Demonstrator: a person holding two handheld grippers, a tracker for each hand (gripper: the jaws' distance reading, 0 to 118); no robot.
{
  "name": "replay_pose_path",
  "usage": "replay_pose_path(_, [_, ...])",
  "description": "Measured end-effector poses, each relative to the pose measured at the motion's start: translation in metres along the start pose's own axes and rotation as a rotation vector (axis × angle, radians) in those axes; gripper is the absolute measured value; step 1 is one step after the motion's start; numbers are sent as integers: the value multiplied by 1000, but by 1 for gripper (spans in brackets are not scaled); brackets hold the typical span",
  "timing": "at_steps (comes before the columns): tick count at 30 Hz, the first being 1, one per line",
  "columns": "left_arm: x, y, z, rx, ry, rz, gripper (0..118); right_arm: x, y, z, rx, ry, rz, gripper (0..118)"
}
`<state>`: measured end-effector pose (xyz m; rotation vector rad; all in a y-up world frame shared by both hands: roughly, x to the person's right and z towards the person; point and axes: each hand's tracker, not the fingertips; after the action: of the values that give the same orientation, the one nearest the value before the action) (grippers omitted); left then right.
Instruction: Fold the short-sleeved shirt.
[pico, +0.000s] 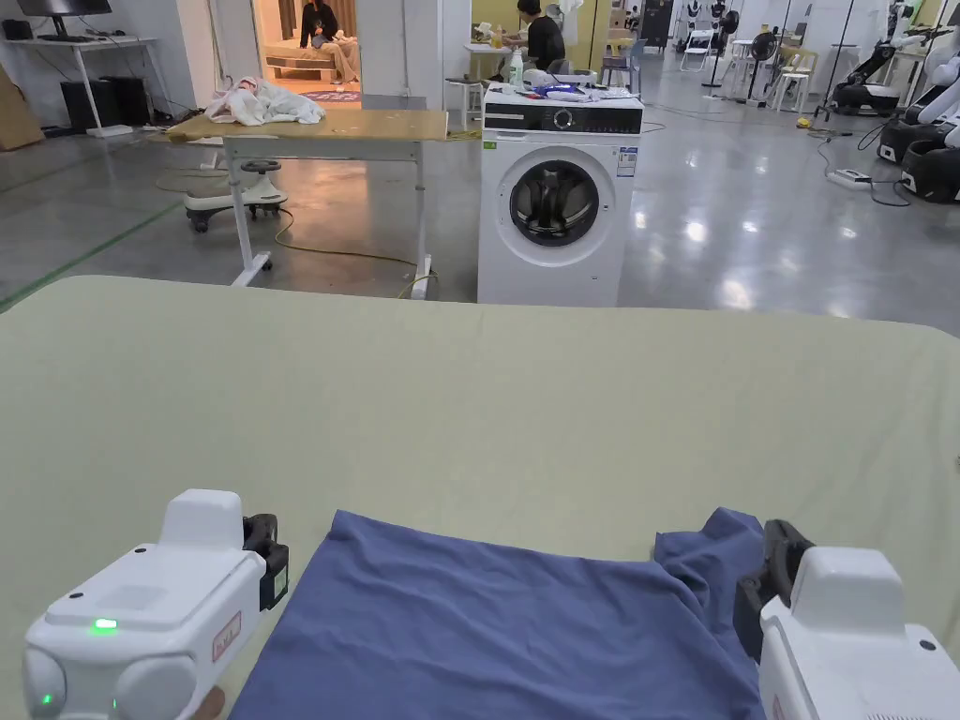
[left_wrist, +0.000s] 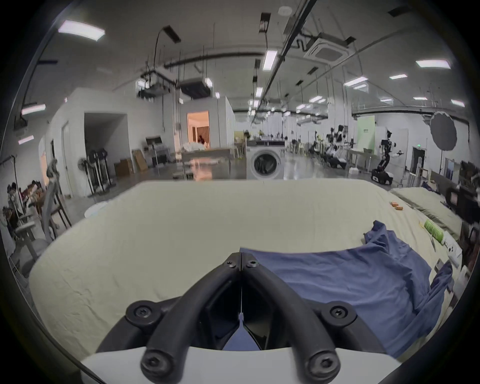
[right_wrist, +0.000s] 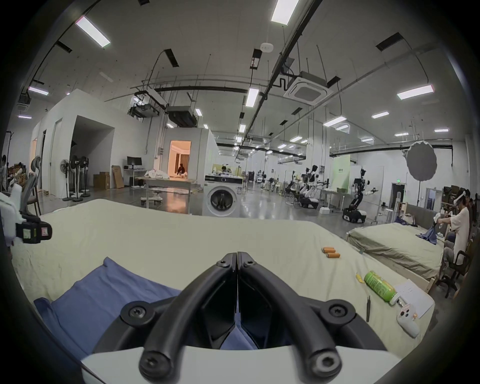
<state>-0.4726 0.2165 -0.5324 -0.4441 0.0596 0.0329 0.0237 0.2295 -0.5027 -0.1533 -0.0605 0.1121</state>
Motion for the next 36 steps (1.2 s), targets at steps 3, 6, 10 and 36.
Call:
replay_pose_path(3, [-17, 9, -62, -132, -57, 46, 0, 2, -15, -12, -58, 6, 12, 0])
replay_pose_path(6, [-26, 20, -125, -239, -122, 68, 0, 5, -30, -21, -104, 4, 20, 0])
replay_pose_path(10, [-32, 30, -197, -371, -184, 86, 3, 12, -47, -31, -164, -8, 35, 0])
replay_pose_path(36, [28, 31, -274, -520, -161, -186, 1, 88, -54, -111, -432, -65, -5, 8])
